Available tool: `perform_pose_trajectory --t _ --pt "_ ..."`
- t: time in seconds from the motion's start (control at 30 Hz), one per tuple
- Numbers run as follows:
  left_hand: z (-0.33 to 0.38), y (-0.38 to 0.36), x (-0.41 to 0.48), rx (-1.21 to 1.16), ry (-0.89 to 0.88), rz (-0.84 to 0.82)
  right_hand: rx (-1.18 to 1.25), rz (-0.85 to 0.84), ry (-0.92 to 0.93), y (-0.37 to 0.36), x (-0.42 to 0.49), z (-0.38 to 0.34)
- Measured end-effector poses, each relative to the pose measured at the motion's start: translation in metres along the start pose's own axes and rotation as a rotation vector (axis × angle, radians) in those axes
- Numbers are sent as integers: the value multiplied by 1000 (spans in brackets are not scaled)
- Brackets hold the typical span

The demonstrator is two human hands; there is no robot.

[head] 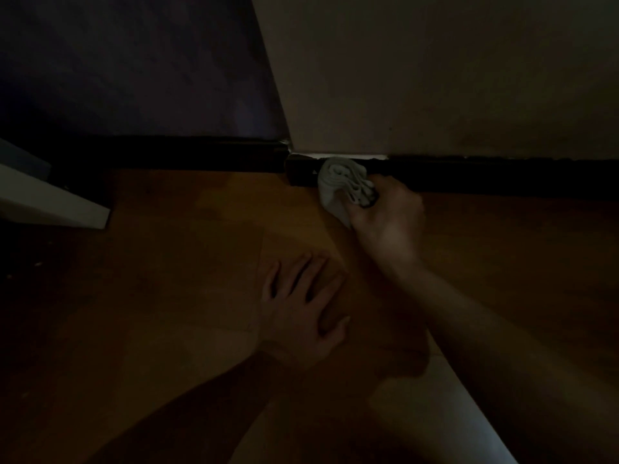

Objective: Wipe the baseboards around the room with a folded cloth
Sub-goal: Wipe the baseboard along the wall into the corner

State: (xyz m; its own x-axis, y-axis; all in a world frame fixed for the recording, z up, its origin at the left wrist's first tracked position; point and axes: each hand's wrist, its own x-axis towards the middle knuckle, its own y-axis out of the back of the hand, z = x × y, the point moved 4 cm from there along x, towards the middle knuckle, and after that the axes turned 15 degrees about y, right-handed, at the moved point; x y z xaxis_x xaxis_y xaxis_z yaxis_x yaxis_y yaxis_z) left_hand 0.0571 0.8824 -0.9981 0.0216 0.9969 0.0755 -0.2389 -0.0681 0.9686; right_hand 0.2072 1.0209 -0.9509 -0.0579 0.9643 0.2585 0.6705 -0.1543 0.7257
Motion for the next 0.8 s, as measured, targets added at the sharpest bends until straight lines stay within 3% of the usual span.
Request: perform_pose_trajectory --t 0.1,0.33,0.6,0.8 --pt "0 1 1 -6 -4 19 -29 37 -65 10 -6 14" --pt "1 1 0 -15 15 12 0 -27 9 5 1 -1" --pt "3 2 -1 11 21 -1 -33 141 -125 60 -20 59" --pt "1 0 -3 9 25 -6 -61 174 -186 78 -28 76"
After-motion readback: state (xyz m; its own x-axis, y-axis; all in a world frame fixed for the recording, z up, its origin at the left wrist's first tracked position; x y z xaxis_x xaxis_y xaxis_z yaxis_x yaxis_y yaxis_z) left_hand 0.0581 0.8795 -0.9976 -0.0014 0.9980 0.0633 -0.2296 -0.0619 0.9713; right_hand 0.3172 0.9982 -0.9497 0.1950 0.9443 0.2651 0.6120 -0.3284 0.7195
